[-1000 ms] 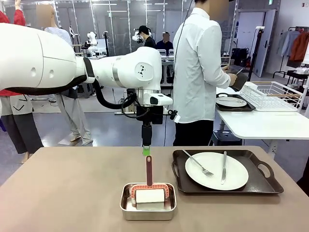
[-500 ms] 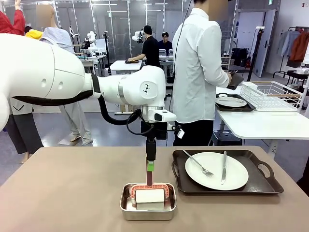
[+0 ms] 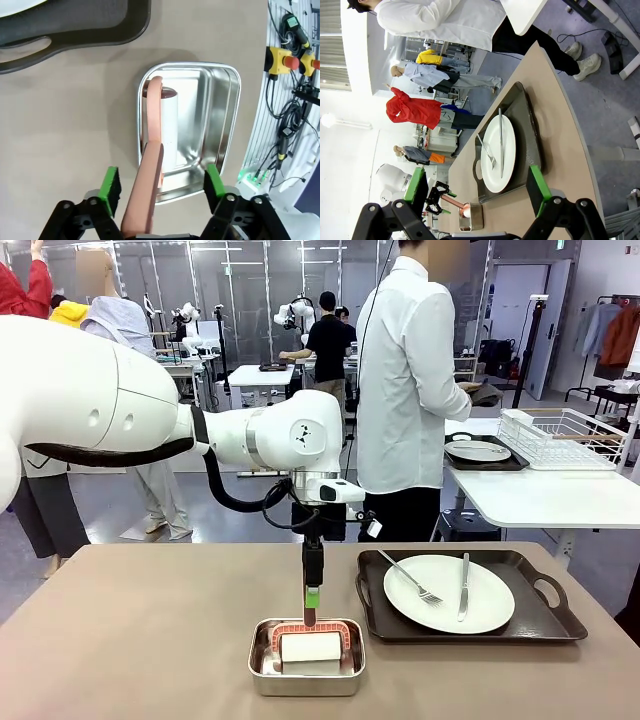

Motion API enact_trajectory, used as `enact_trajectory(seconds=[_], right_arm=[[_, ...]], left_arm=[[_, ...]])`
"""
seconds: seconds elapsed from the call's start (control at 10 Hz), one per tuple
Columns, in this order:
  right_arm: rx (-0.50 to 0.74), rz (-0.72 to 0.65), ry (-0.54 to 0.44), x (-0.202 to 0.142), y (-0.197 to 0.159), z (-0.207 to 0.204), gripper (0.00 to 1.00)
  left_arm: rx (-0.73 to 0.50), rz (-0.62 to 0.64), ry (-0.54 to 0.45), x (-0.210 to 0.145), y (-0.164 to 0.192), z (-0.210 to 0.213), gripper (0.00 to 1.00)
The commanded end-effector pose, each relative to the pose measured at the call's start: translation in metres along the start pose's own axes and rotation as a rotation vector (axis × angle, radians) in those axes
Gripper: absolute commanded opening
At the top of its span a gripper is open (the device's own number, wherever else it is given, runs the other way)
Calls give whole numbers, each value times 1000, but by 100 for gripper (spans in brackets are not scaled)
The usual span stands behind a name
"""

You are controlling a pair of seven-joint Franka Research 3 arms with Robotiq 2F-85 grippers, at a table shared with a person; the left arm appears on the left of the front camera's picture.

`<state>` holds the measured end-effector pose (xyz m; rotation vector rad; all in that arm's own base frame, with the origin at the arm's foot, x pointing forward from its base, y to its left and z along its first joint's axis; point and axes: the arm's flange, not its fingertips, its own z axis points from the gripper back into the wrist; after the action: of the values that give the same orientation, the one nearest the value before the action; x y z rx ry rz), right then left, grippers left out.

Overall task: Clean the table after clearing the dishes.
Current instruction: When the left (or right) Handle tray is removed, use the left hand (or right hand) to clean the left (or right) side of the table with the Lint Roller.

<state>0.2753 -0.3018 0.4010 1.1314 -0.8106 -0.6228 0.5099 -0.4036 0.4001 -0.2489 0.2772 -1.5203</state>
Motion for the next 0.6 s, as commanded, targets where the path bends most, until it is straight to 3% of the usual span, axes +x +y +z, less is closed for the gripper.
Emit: enact_trajectory(seconds=[0.0, 0.1, 0.5], right_arm=[[17, -7, -7, 0, 3, 2, 100], [17, -7, -7, 0, 3, 2, 100], [17, -7, -7, 0, 3, 2, 100]], left_arm=[[-23, 30, -16, -3, -7, -6, 30], [-23, 31, -10, -3, -6, -6, 0], [-27, 45, -10, -6, -5, -5, 0]])
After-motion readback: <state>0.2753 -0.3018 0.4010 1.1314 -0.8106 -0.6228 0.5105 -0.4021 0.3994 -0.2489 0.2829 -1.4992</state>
